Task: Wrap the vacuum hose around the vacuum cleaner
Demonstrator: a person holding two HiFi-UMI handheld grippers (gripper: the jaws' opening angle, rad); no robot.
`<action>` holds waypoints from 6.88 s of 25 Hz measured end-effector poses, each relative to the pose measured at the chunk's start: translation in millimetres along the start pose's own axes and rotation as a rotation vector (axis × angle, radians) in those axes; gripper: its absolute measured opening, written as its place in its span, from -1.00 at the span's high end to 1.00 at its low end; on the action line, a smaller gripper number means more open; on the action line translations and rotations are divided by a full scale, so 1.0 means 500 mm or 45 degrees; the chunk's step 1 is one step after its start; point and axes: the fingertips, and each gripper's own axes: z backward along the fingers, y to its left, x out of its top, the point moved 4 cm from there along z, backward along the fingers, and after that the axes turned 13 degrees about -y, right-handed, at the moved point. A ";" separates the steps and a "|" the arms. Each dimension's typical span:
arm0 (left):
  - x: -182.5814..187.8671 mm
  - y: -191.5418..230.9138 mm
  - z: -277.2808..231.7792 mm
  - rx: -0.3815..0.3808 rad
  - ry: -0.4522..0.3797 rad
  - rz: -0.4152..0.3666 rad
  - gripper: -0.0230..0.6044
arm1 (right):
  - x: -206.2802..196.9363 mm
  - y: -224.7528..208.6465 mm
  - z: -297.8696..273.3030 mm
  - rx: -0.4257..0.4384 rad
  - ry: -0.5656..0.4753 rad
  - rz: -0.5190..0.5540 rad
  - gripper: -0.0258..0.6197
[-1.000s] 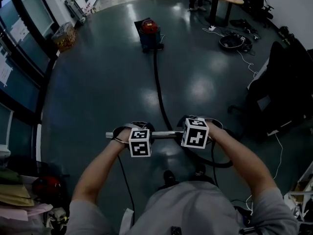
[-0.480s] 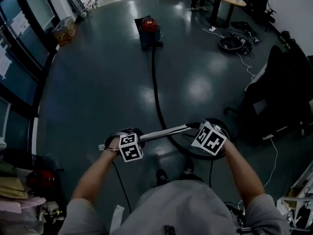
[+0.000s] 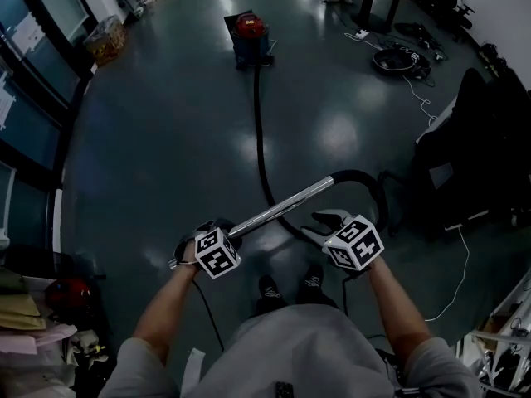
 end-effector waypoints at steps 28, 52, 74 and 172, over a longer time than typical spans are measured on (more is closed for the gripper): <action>0.044 -0.086 -0.149 0.033 -0.077 0.349 0.40 | -0.141 -0.131 -0.267 -0.328 -0.677 -1.655 -0.02; -0.014 -0.087 -0.037 0.056 -0.410 0.442 0.39 | 0.016 -0.016 -0.268 -0.429 -0.760 -1.269 0.75; 0.067 -0.036 0.092 0.114 -0.463 0.411 0.27 | 0.134 -0.097 -0.183 -0.330 -0.643 -0.887 0.75; 0.520 0.440 -0.398 -0.812 0.078 -0.899 0.59 | 0.119 -0.532 -0.238 0.308 0.970 0.312 0.75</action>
